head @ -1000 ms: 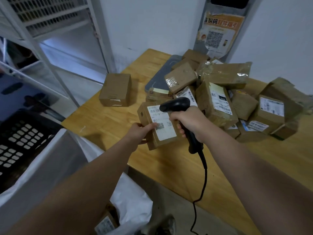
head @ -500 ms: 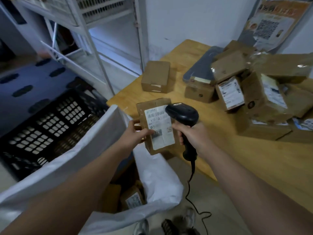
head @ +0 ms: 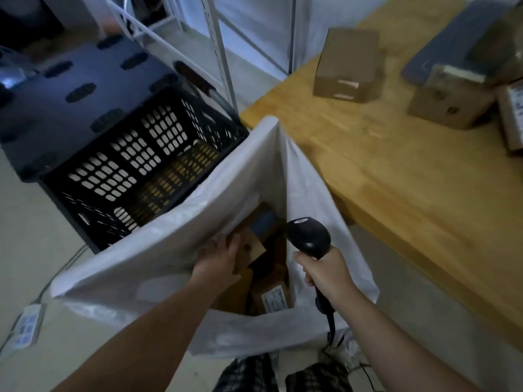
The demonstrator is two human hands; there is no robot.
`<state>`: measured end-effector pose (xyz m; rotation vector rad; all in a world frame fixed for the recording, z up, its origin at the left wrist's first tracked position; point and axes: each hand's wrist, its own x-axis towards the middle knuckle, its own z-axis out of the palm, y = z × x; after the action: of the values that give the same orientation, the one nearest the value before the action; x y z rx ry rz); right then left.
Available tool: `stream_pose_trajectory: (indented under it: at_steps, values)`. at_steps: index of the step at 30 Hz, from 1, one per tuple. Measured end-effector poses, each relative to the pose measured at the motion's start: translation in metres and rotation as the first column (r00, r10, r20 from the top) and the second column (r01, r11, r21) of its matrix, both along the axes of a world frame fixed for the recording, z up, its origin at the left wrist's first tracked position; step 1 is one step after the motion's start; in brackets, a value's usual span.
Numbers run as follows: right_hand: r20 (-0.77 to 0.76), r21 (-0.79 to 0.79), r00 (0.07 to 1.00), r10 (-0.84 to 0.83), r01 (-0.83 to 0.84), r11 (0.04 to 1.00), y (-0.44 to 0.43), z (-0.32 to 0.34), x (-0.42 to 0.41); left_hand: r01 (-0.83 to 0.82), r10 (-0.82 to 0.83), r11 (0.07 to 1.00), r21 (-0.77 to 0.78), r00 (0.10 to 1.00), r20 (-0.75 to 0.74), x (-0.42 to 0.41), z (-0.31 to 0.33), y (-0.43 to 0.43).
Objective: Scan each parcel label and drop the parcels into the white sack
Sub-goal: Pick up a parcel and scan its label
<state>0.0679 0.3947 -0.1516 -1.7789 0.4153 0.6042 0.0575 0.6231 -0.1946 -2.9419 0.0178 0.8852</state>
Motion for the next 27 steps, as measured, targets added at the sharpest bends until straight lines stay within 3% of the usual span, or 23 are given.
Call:
stream_pose_trajectory:
  at_steps: [5, 9, 12, 15, 18, 21, 27]
  values:
    - [-0.011, -0.045, 0.998, 0.06, -0.06, 0.997, 0.026, -0.048, -0.005, 0.192, -0.172, 0.963, 0.189, 0.978, -0.117, 0.015, -0.068, 0.01]
    - [-0.019, -0.069, 0.995, 0.098, -0.099, 0.993, 0.046, -0.087, -0.002, 0.055, -0.048, 0.99, 0.131, 0.997, -0.054, 0.003, -0.128, 0.031]
    - [-0.071, -0.081, 0.991, 0.11, -0.115, 0.99, 0.058, -0.113, -0.004, 0.094, -0.07, 0.983, 0.158, 0.986, -0.148, -0.005, -0.154, 0.04]
    - [-0.104, -0.095, 0.989, 0.102, -0.112, 0.989, 0.065, -0.124, -0.006, 0.083, -0.063, 0.975, 0.204, 0.993, -0.103, 0.007, -0.147, 0.029]
    - [-0.081, -0.13, 0.992, 0.096, -0.106, 0.986, 0.064, -0.118, -0.003, 0.215, -0.198, 0.955, 0.204, 0.975, -0.099, 0.023, -0.131, 0.017]
    - [-0.014, -0.148, 0.997, 0.079, -0.08, 0.986, 0.055, -0.097, 0.001, 0.204, -0.195, 0.974, 0.096, 0.976, -0.093, 0.035, -0.096, -0.006]
    - [0.063, -0.265, 0.997, 0.048, -0.029, 0.964, -0.007, -0.029, -0.003, 0.241, -0.224, 0.965, -0.102, 0.962, 0.156, 0.057, -0.008, -0.062]
